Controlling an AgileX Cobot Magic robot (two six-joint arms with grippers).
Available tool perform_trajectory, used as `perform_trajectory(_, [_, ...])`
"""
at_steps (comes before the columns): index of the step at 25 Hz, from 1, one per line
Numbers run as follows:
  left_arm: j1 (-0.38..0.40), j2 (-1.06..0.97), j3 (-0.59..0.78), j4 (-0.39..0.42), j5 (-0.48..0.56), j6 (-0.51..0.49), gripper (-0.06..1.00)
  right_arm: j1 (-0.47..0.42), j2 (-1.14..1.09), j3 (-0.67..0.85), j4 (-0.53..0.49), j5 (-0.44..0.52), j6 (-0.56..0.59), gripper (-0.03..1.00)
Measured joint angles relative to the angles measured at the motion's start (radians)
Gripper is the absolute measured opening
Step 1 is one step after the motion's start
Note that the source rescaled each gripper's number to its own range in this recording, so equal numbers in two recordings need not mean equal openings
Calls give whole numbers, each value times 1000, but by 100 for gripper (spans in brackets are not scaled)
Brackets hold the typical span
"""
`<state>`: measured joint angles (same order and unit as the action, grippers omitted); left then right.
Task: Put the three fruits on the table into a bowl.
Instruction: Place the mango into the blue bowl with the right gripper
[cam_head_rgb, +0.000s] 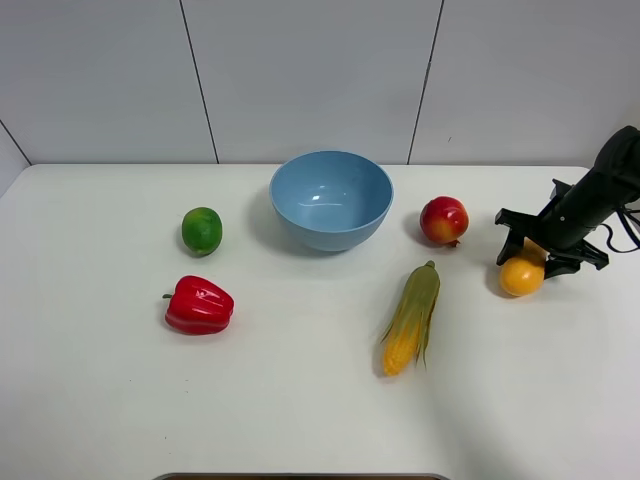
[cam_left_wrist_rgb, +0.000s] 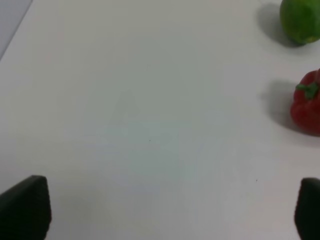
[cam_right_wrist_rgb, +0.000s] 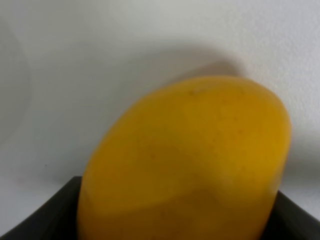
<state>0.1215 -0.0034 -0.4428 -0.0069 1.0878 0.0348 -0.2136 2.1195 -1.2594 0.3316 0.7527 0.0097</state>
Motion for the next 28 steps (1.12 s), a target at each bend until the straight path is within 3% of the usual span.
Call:
perform_trajectory(16, [0, 0, 0, 0, 0, 0, 100, 0, -32, 3, 6, 2, 0, 0])
perform_trajectory(28, [0, 0, 0, 0, 0, 0, 100, 1, -351, -11, -56, 41, -16, 0])
